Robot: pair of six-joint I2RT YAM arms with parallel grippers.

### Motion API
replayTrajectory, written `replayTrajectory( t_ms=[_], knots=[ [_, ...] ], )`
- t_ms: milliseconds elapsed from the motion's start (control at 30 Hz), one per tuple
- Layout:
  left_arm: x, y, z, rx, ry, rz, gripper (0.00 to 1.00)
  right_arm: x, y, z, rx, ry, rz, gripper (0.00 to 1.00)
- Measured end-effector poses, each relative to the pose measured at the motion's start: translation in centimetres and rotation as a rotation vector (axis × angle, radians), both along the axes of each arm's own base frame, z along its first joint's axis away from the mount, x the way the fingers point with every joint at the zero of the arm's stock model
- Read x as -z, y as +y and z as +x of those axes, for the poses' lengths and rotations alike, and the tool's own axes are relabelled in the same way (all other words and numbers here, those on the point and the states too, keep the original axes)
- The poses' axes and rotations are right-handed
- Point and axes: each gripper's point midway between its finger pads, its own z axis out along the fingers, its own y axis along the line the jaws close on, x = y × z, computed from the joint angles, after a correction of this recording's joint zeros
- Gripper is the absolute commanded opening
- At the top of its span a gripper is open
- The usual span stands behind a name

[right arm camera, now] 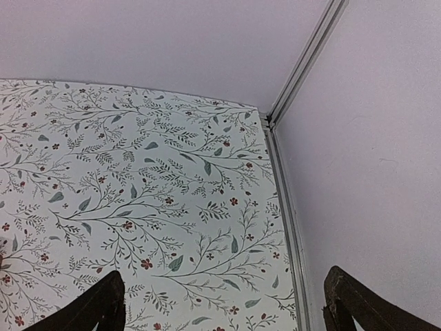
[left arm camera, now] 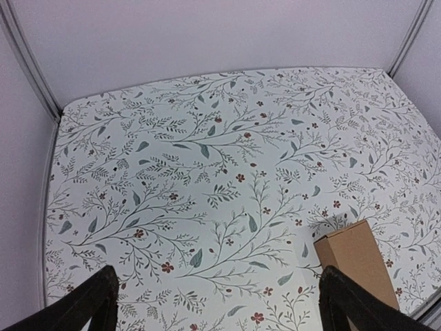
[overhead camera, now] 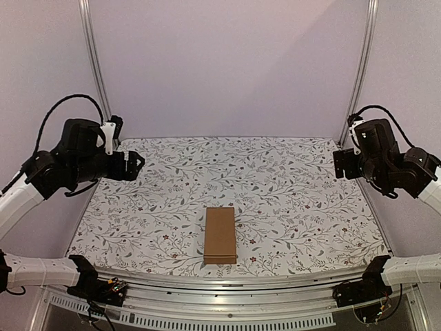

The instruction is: Fold the paper box

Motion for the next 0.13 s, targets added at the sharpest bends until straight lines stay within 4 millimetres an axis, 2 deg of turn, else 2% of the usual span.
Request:
replayTrajectory(
  t_ms=[133],
  knots=[
    [0.81,0.39,-0.17,-0.005,0.013,0.006,0.99,0.42,0.65,-0.12,-0.044,0.01,0.013,0.99]
  ],
)
